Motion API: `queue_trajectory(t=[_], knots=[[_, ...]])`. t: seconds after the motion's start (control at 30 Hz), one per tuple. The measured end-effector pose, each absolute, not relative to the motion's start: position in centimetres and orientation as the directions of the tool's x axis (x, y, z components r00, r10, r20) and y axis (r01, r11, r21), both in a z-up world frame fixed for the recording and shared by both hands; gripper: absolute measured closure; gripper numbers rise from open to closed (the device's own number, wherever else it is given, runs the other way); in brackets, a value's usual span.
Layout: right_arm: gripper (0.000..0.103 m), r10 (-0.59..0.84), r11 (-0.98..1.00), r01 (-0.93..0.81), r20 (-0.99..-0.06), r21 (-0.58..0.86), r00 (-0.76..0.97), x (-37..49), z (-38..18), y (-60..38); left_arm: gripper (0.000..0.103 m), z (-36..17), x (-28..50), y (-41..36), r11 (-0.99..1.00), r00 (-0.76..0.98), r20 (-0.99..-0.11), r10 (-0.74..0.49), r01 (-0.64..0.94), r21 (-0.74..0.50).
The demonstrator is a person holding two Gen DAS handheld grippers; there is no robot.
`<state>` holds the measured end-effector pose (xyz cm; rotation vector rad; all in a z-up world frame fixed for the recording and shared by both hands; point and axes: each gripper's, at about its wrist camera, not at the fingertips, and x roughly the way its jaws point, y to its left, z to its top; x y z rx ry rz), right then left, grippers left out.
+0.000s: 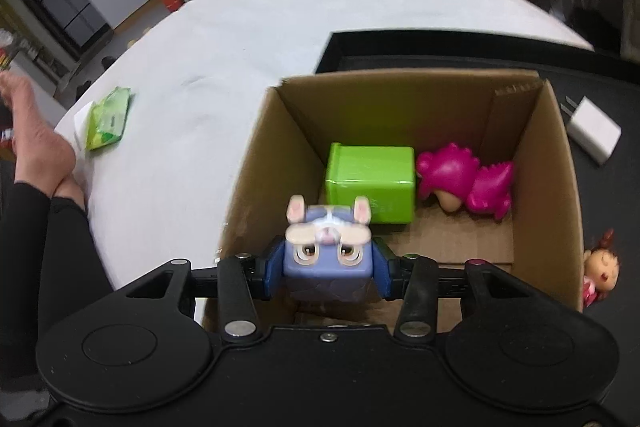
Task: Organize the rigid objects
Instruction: 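Carry the bunny cube with the right tool into the box and release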
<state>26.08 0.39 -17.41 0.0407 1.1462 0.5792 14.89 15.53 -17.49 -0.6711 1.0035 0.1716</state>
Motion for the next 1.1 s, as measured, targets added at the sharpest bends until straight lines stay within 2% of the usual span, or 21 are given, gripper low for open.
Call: queue_trajectory(t=[0.3,0.57,0.67,0.73,1.1], knots=[[0.059,0.497,0.833,-0.417,-0.823,0.363,0.276,26.3,-16.1,-0.9,0.082,-16.8,15.1,14.4,0.834,0.532,-0.842,-0.096,-0.419,-0.36],[0.059,0.525,0.822,-0.435,-0.786,0.368,0.327,26.2,-12.5,-4.7,0.08,-15.9,15.6,13.5,0.864,0.527,-0.85,-0.02,-0.418,-0.28],[0.054,0.537,0.818,-0.437,-0.77,0.375,0.345,26.4,-11.4,-6.1,0.079,-15.9,15.8,13.3,0.871,0.515,-0.857,-0.006,-0.418,-0.257],[0.047,0.529,0.825,-0.432,-0.766,0.365,0.364,26.5,-10.8,-7.0,0.079,-15.8,16.1,13.0,0.876,0.509,-0.861,0.007,-0.417,-0.24],[0.043,0.497,0.852,-0.402,-0.762,0.336,0.415,27.1,-10.2,-11.3,0.074,-15.5,17.6,11.0,0.901,0.483,-0.874,0.049,-0.399,-0.17]])
